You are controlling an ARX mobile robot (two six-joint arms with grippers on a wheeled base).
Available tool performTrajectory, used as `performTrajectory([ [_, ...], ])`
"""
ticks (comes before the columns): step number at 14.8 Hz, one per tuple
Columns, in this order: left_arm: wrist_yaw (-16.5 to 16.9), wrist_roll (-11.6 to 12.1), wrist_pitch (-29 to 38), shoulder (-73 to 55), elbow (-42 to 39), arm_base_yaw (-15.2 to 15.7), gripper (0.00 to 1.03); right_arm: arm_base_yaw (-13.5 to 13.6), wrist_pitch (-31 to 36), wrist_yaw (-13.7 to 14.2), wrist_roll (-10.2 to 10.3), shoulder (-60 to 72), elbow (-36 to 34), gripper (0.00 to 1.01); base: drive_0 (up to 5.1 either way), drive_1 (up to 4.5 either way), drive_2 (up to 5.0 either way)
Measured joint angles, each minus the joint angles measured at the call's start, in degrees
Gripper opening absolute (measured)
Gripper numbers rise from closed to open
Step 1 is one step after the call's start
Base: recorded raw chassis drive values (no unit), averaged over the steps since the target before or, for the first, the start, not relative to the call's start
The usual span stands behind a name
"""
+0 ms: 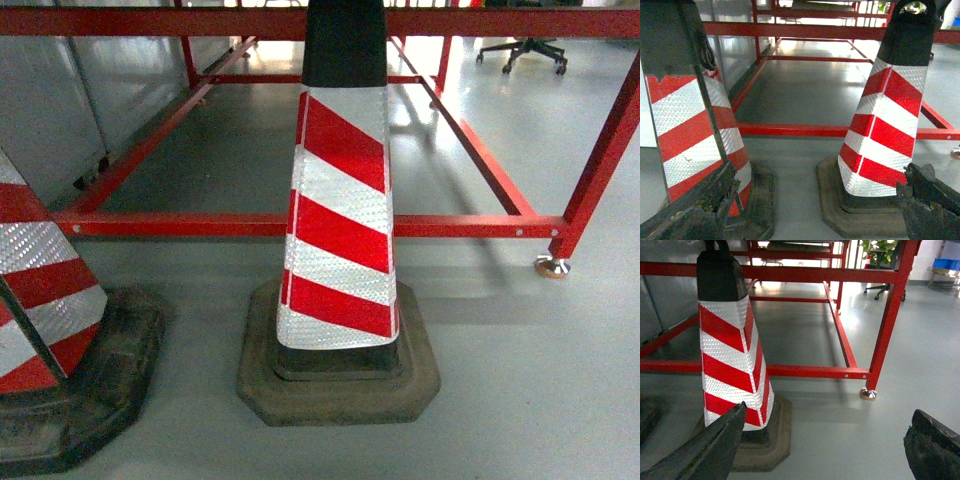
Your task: Sort blue parts and orange caps into right shelf containers
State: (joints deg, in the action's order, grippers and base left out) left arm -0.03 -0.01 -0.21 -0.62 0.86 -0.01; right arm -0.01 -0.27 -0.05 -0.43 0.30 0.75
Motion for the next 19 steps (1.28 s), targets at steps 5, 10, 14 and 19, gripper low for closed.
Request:
performTrajectory([
  [5,0.00,0.00,0.00,0.00,0.00,0.00,0.98,0.00,0.00,0.00,0.00,0.00,0.00,0.98,0.0,0.00,0.0],
  [10,0.00,0.00,0.00,0.00,0.00,0.00,0.98,0.00,0.00,0.00,0.00,0.00,0.00,0.98,0.0,0.00,0.0],
  [14,0.00,0.00,0.00,0.00,0.00,0.00,0.98,0.00,0.00,0.00,0.00,0.00,0.00,0.98,0.0,0.00,0.0],
  [19,0.00,0.00,0.00,0.00,0.00,0.00,0.98,0.00,0.00,0.00,0.00,0.00,0.00,0.98,0.0,0.00,0.0],
])
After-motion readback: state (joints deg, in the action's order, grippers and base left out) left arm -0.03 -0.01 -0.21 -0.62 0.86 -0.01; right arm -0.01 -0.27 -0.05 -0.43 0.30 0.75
